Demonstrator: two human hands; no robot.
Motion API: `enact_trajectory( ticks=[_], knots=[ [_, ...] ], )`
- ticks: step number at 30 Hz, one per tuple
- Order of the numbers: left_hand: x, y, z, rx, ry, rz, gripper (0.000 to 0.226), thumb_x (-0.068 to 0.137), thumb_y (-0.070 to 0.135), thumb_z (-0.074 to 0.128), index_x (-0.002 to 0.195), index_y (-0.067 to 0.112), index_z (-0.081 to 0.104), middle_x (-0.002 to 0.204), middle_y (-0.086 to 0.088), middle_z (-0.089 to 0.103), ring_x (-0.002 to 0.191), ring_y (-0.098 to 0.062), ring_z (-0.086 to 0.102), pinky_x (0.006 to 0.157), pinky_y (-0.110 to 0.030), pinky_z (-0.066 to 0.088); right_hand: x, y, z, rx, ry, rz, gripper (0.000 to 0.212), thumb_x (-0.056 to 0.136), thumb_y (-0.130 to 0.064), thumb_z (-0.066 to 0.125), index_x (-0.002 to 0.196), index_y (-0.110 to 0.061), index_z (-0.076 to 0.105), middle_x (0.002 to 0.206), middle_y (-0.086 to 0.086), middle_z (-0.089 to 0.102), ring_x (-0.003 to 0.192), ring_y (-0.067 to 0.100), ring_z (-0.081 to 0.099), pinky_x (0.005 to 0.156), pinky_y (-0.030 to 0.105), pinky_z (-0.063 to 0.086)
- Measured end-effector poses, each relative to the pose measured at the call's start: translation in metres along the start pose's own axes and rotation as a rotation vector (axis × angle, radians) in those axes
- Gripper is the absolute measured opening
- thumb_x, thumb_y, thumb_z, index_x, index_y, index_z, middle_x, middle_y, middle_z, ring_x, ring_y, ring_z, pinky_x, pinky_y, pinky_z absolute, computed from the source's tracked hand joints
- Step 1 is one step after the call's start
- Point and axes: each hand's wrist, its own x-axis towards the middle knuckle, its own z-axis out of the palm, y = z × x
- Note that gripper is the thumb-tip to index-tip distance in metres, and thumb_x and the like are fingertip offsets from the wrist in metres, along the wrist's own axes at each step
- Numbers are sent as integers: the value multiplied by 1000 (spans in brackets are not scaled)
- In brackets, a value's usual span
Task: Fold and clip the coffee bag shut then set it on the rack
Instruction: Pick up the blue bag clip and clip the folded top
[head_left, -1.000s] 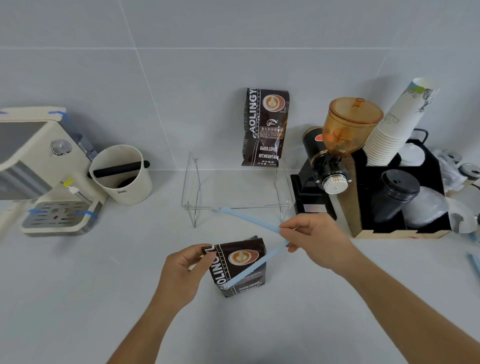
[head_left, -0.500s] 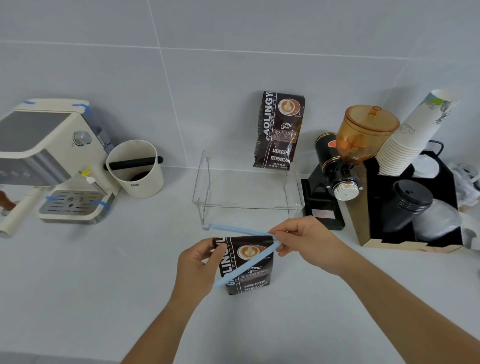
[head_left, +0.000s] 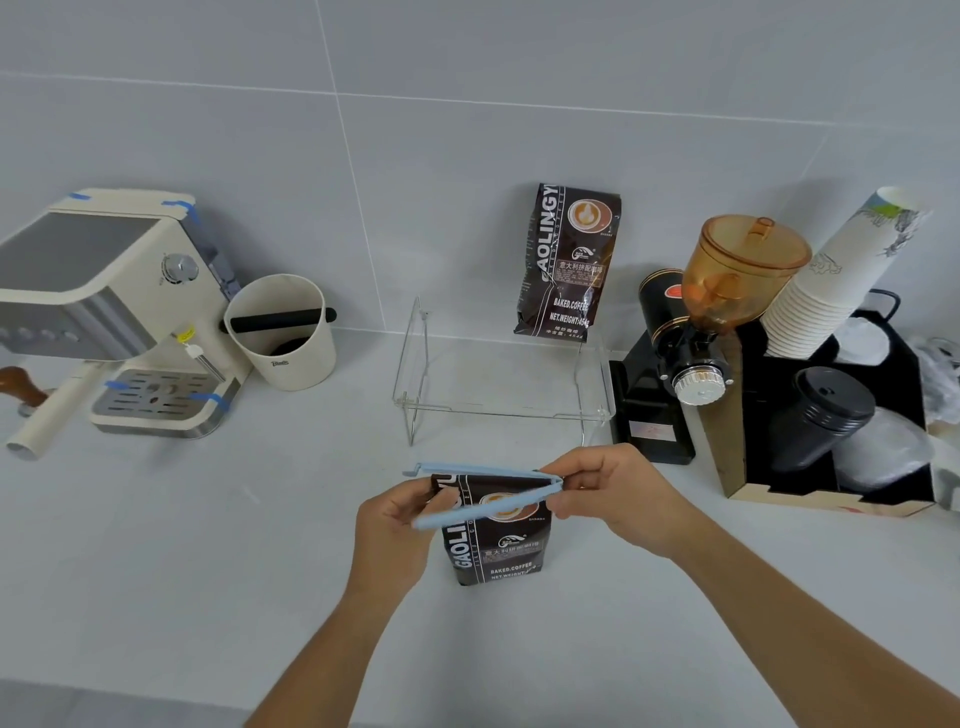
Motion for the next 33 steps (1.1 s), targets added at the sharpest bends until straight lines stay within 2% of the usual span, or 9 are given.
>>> enact_trajectory(
  ticks=[6,14,18,20,22,24,26,30,33],
  knots=[
    [0,-3,7,-51,-8,-12,39,81,-13,66,83,23,81,85,0,80,81,-14,74,71,-21,57,-1,5,0,28,32,-66,29,78,6,74,88,-20,80,80,7,79,71,14,71,67,21,57],
    [4,-3,-2,5,-38,20,36,79,-10,70,85,23,80,91,-6,80,87,-21,74,77,-25,59,-3,11,4,22,74,-128,34,77,8,74,87,-24,80,84,11,79,73,17,72,70,22,58],
    [4,-2,-8,55,-70,-14,37,78,-5,74,89,29,79,92,-1,80,89,-20,74,78,-24,58,-3,13,6,15,90,-144,37,78,9,73,83,-28,79,78,6,78,71,15,71,71,23,59],
    [9,2,-22,212,-81,10,41,72,4,82,102,31,72,97,0,78,91,-15,72,85,-25,57,-3,14,6,24,107,-141,37,80,8,72,82,-28,78,73,3,76,70,13,71,70,22,59],
    [17,15,-40,510,-169,96,57,67,25,87,116,37,59,106,14,70,96,1,66,86,-14,51,-3,14,6,5,128,-146,35,81,6,72,81,-28,77,73,7,75,67,10,70,67,19,58],
    [29,37,-49,863,-343,176,65,67,54,77,125,43,51,111,25,62,99,6,61,86,-14,46,-3,14,7,-27,142,-158,33,81,5,72,84,-27,76,77,14,74,66,9,70,66,17,57],
    [43,58,-49,1201,-514,309,64,71,72,58,126,41,51,109,26,59,96,-1,59,82,-22,47,-3,15,8,-35,145,-161,30,82,5,70,86,-24,75,78,17,74,66,10,69,66,18,57],
    [62,83,-35,1574,-784,518,49,88,66,41,109,25,59,97,7,66,83,-19,60,73,-32,47,-2,17,7,-51,154,-163,29,84,1,70,86,-28,76,75,12,73,67,11,68,68,21,56],
    [66,88,-30,1693,-870,531,47,93,61,36,96,18,57,89,1,64,71,-21,51,66,-31,39,-2,18,7,-88,154,-159,28,85,-3,70,87,-30,76,74,10,73,68,12,67,70,27,56]
  ],
)
